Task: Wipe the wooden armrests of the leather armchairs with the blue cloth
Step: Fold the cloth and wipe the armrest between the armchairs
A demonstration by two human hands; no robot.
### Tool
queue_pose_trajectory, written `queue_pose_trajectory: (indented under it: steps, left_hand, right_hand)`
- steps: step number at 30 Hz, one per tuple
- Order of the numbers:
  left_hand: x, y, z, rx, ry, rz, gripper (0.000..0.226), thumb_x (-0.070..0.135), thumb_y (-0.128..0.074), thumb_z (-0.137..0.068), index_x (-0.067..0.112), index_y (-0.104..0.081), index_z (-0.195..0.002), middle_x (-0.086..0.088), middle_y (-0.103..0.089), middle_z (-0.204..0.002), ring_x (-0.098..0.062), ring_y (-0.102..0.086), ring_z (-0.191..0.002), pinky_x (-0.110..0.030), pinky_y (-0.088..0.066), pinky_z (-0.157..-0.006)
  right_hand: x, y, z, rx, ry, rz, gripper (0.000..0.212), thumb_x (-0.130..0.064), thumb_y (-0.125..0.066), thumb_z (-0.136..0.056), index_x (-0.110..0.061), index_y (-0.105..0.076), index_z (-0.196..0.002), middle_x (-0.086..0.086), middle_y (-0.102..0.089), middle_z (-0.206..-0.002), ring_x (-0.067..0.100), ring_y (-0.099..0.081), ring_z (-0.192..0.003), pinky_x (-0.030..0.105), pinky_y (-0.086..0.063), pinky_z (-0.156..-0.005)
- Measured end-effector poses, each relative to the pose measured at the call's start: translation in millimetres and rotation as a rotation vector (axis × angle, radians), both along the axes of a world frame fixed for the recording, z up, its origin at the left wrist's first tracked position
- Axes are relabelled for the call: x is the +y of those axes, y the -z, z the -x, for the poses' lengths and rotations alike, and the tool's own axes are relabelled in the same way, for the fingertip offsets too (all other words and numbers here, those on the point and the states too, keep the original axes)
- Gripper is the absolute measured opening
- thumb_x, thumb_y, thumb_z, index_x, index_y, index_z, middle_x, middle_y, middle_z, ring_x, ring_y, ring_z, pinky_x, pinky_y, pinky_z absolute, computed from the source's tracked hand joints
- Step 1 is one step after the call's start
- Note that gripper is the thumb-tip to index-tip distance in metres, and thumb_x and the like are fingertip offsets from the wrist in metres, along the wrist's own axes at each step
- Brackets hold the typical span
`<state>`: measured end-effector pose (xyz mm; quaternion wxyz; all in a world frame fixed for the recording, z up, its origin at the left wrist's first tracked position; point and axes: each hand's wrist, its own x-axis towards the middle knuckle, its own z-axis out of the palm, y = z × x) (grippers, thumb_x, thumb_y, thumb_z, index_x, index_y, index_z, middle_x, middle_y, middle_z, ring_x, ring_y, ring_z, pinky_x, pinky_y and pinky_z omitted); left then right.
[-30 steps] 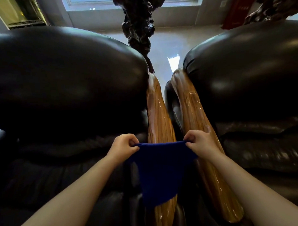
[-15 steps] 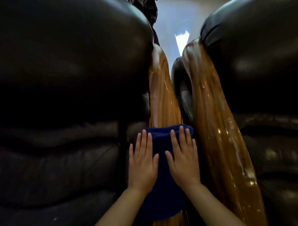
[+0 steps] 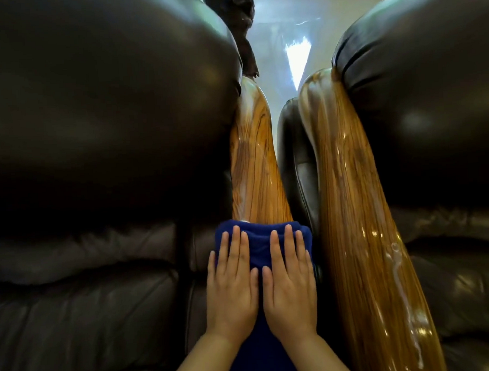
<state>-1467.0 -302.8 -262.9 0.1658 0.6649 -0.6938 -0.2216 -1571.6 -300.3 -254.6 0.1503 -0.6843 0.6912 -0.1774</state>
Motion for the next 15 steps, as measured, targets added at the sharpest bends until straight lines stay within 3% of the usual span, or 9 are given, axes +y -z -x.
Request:
queue_pose_trajectory:
  steps: [6,15]
  left_hand:
    - [-59.9,-4.9,1.0,0.046,0.01,0.005,0.056,0.039,-0.01,-0.09,0.033,0.018,-0.138,0.015,0.019,-0.15,-0.001,0.018,-0.139,-0.034,0.002,-0.117]
    - [-138.0,-10.2,3.6,0.022,0.016,0.021,0.056,0.04,-0.006,-0.089,0.03,0.02,-0.137,0.015,0.026,-0.148,0.0,0.025,-0.137,-0.029,0.007,-0.116]
  right_hand:
    - [-59.3,-4.7,4.1,-0.109,-0.019,-0.011,0.056,-0.038,-0.02,-0.095,-0.03,0.003,-0.145,-0.003,0.001,-0.156,0.007,0.009,-0.143,0.039,-0.013,-0.115]
    - [-138.6,-3.7,4.7,-0.264,-0.022,-0.059,0.055,-0.048,-0.011,-0.09,-0.042,0.014,-0.139,-0.019,0.015,-0.152,-0.005,0.015,-0.138,0.029,-0.019,-0.113]
